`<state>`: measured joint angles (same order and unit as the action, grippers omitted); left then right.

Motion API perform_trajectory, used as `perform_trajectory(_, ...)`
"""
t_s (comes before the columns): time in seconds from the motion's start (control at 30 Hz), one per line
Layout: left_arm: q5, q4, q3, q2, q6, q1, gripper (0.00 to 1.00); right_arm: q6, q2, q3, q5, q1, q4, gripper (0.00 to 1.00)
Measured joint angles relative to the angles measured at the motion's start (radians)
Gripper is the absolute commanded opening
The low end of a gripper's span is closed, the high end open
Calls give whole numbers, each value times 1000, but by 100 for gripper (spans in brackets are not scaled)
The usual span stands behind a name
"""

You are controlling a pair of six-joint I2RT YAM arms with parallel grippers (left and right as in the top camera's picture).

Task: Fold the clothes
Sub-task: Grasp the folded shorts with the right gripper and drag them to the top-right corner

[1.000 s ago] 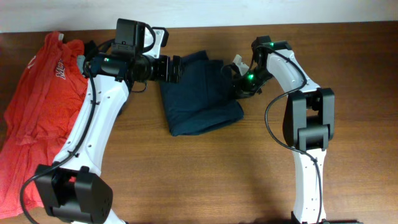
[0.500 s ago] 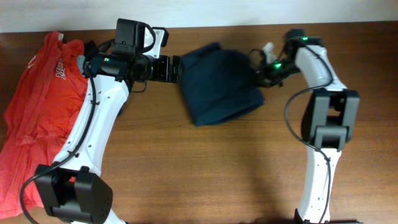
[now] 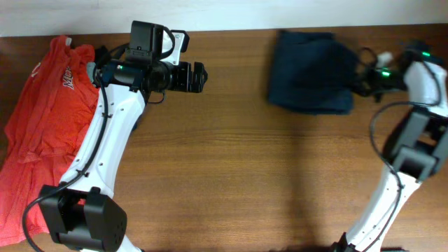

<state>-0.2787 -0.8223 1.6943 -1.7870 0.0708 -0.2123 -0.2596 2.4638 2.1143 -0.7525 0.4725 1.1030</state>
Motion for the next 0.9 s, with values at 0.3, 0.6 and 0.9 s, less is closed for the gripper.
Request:
perform_trajectory(0.3,5,23,0,0,0,0,99,-132,0,1,60,296,87,4)
perform_trajectory(0.6,13,29,0,0,0,0,99,-252,0,2,150,401,151,4)
perform_trajectory(0.9,26,27,0,0,0,0,99,-381,0,3,239,287,163,4)
